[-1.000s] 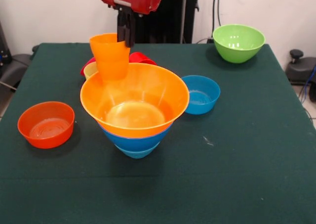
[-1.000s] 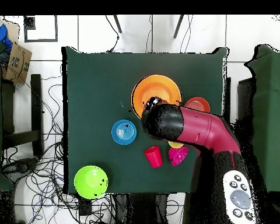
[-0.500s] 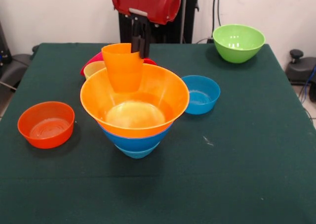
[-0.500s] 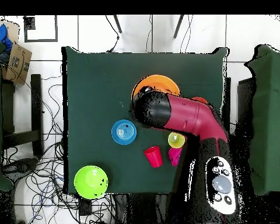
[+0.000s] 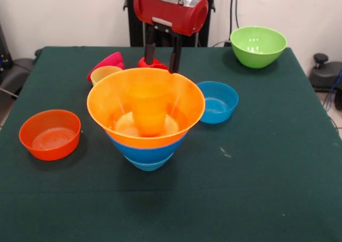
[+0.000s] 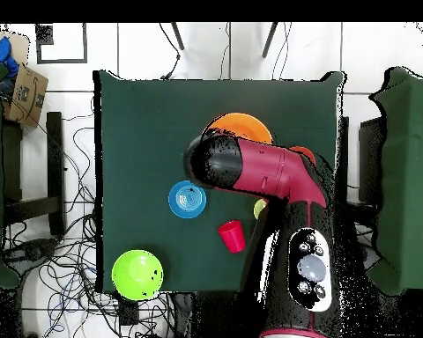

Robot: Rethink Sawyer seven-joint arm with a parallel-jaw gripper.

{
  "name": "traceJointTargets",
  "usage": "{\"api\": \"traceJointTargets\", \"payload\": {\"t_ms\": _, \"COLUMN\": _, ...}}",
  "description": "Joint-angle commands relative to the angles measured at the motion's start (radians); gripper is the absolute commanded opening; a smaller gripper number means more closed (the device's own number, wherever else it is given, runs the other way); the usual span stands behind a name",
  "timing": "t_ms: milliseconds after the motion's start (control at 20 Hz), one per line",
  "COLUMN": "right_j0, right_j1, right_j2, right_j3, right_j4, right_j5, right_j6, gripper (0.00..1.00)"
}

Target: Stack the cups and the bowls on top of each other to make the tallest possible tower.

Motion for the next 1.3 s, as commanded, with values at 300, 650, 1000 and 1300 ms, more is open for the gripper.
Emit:
{"api": "traceJointTargets", "payload": {"t_ms": 300, "right_j0": 0.014, "right_j1": 0.009, "right_j2": -0.004, "right_j3": -0.009, "right_j4": 0.043, "right_j5": 0.154, "right_j6": 0.124, "gripper": 1.0}}
{"api": "traceJointTargets", "payload": {"t_ms": 650, "right_j0": -0.016, "right_j1": 0.016, "right_j2": 0.012, "right_j3": -0.009, "right_j4": 0.018, "right_j5": 0.064, "right_j6": 0.047, "gripper": 1.0}}
{"api": "traceJointTargets", "payload": {"t_ms": 1000, "right_j0": -0.035, "right_j1": 0.004, "right_j2": 0.023, "right_j3": -0.002, "right_j4": -0.013, "right_j5": 0.013, "right_j6": -0.001, "gripper": 1.0}}
{"api": "traceJointTargets", "payload": {"t_ms": 1300, "right_j0": -0.034, "right_j1": 0.01, "right_j2": 0.026, "right_j3": -0.015, "right_j4": -0.021, "right_j5": 0.015, "right_j6": -0.006, "gripper": 1.0}}
